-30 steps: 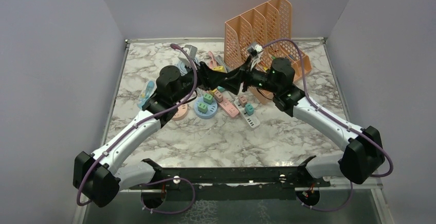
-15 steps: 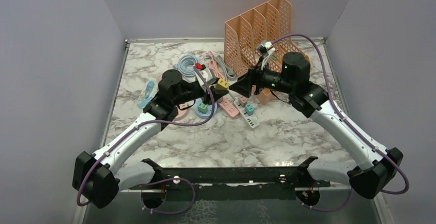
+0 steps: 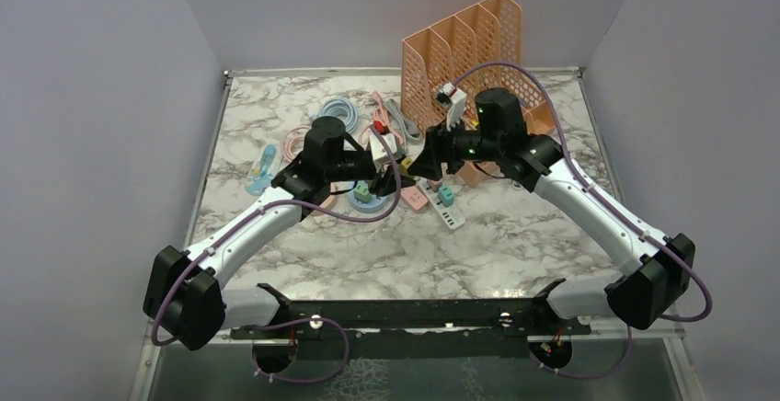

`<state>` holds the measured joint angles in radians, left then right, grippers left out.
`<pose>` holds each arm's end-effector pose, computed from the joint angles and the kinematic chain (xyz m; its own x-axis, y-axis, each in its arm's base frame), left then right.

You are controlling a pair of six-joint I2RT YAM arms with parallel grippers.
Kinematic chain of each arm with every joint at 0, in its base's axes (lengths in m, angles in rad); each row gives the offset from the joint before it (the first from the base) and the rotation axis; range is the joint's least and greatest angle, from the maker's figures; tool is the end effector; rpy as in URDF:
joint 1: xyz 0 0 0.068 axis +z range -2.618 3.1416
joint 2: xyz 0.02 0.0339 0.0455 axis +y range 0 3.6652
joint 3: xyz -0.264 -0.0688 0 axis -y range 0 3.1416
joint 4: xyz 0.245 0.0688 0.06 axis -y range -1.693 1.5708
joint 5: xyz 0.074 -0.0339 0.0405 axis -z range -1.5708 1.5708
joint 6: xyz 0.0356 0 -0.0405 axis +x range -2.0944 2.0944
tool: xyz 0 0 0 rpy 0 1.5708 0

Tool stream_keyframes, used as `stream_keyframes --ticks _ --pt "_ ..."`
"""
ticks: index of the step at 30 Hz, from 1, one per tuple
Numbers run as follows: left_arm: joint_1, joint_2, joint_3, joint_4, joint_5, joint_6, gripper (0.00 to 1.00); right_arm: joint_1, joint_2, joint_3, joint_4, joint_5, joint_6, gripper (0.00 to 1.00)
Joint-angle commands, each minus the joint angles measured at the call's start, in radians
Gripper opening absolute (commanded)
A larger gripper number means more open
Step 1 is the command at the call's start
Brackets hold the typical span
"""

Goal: Insert the plug

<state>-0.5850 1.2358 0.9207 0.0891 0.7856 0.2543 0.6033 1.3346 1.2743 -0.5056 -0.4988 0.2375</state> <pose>0.2207 -0.1764 0.3217 0.0620 0.1723 -0.9831 0.9810 0.1709 0.0918 0.2335 0.1815 0.3589 -0.6246 -0.1794 -0.7601 -0.7035 0.5517 0.4479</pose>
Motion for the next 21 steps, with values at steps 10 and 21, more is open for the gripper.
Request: stream_keyframes --ticks 10,21 --pt "-0.020 0.057 0.041 -0.048 0.062 0.018 0.28 0.030 0.096 0.013 -0.040 -0.013 -0.049 0.49" --pt "-0.023 0.053 0.027 -0.065 -0.008 -0.002 0.57 0.046 0.135 0.007 -0.059 0.005 -0.022 0.10"
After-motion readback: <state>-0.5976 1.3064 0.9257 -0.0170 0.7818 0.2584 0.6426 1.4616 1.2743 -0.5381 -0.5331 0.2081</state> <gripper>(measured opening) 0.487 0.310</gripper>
